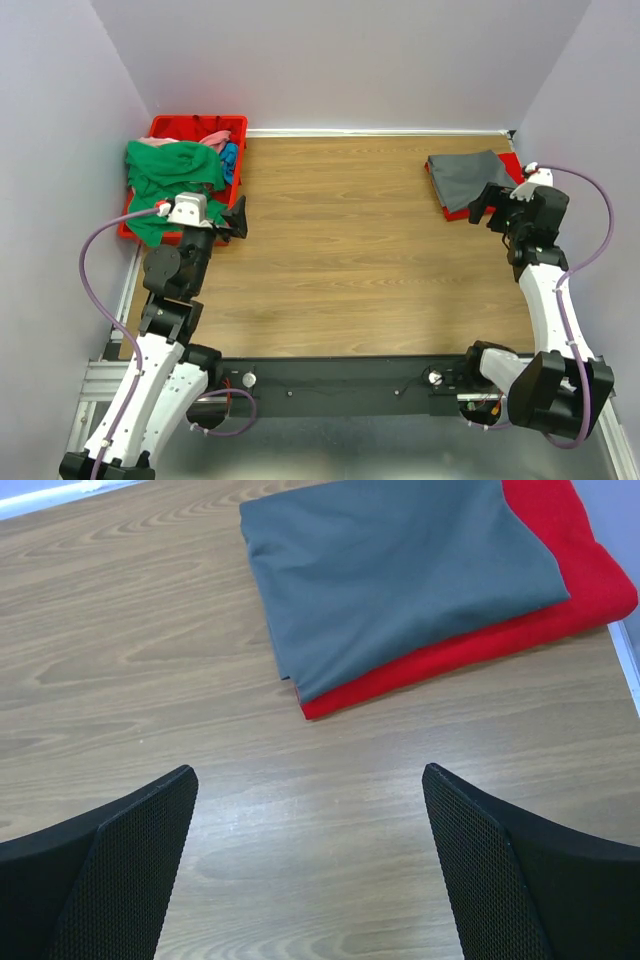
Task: Fold and stack the t-shirts
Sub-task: Grab the tshirt from the pile
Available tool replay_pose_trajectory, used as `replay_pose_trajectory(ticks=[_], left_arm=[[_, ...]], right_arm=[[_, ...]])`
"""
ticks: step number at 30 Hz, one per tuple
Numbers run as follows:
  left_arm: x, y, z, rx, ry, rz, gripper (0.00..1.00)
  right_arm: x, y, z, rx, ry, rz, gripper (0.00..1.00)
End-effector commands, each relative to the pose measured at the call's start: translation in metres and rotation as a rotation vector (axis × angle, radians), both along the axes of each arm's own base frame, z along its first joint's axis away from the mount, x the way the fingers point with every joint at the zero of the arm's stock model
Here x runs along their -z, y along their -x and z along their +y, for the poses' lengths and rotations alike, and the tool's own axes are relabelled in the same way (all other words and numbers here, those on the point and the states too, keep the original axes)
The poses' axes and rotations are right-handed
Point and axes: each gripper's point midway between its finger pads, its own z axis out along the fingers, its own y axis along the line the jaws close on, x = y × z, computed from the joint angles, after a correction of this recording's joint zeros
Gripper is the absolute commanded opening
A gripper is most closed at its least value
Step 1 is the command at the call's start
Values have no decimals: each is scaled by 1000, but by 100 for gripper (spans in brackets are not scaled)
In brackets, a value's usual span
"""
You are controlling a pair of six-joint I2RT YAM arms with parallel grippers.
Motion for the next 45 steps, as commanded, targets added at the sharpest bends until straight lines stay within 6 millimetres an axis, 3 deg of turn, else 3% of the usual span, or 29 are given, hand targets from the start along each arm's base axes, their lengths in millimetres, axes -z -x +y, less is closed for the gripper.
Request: replay_pose_trajectory(ticks=[1, 7, 14, 18, 23, 24, 27, 29, 33, 35, 37, 38, 39, 40, 42, 45], left_arm=[[-3, -1, 4, -28, -2, 0, 98], [-2, -2, 5, -35, 27, 10, 98], [-11, -13, 20, -104, 119, 38, 98], [-15, -37, 24, -91, 178, 133, 94], [-8, -67, 53, -174, 312, 259, 93], [4, -77, 74, -240, 332, 316, 93], [32, -98, 89, -269, 393, 439, 90], [36, -110, 98, -307, 444, 477, 87], [81, -136, 122, -449, 512, 629, 79], [85, -147, 128, -459, 531, 633, 76], [104, -160, 132, -470, 531, 676, 74], [100, -168, 136, -481, 532, 668, 73], [114, -176, 139, -491, 532, 698, 73], [110, -185, 142, -478, 521, 690, 71], [120, -200, 148, -491, 521, 710, 70], [132, -211, 156, -531, 521, 728, 70]], right_arm=[[-7, 3, -4, 21, 5, -31, 100], [-6, 6, 3, -32, 19, -36, 100], [9, 24, 45, -392, 143, -66, 100], [10, 31, 60, -504, 151, -77, 100], [15, 35, 66, -552, 137, -54, 100], [14, 37, 69, -569, 133, -57, 100], [14, 39, 71, -584, 132, -59, 100], [14, 40, 71, -585, 131, -55, 100], [17, 40, 72, -589, 121, -36, 100], [18, 41, 73, -597, 118, -29, 100], [20, 43, 75, -614, 111, -22, 100], [21, 45, 77, -628, 108, -22, 100], [22, 47, 81, -658, 110, -27, 100], [23, 50, 84, -673, 101, -22, 100], [23, 53, 86, -690, 94, -22, 100], [22, 54, 88, -700, 94, -24, 100]])
